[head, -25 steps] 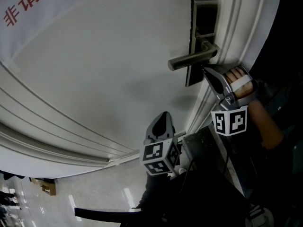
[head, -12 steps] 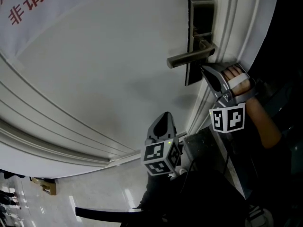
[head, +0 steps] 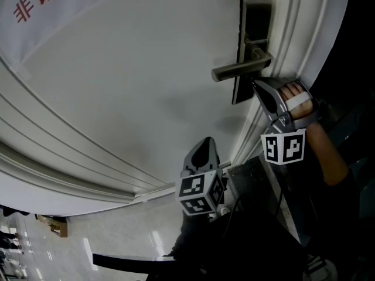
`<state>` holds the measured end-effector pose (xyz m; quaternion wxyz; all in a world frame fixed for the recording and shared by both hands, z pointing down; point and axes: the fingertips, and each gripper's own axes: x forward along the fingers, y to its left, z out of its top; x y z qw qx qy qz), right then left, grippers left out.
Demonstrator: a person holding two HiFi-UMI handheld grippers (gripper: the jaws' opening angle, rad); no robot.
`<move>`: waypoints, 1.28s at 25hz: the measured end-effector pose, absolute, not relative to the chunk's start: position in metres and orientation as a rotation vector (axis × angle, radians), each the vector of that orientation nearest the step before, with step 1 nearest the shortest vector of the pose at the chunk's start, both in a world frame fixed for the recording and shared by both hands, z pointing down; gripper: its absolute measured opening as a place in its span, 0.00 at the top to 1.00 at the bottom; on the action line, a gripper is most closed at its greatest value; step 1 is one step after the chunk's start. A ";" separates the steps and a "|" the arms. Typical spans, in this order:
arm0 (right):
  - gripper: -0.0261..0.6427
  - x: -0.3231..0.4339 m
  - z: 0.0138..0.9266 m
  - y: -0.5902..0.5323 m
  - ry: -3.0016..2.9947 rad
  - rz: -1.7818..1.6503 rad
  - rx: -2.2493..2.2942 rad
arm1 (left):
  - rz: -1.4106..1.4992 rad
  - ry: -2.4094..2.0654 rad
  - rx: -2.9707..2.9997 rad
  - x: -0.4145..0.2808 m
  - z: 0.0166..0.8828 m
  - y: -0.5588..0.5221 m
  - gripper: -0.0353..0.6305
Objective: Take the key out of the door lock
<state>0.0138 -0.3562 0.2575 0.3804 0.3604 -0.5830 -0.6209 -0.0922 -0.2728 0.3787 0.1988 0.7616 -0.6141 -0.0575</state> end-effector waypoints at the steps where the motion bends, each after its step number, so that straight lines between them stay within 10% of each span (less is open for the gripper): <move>1: 0.94 0.014 0.257 -0.356 -1.489 -1.584 0.921 | -0.161 -1.718 2.132 -0.092 0.379 -0.273 0.95; 32: 0.94 0.015 0.258 -0.352 -1.491 -1.578 0.924 | -0.169 -1.736 2.147 -0.095 0.371 -0.273 0.95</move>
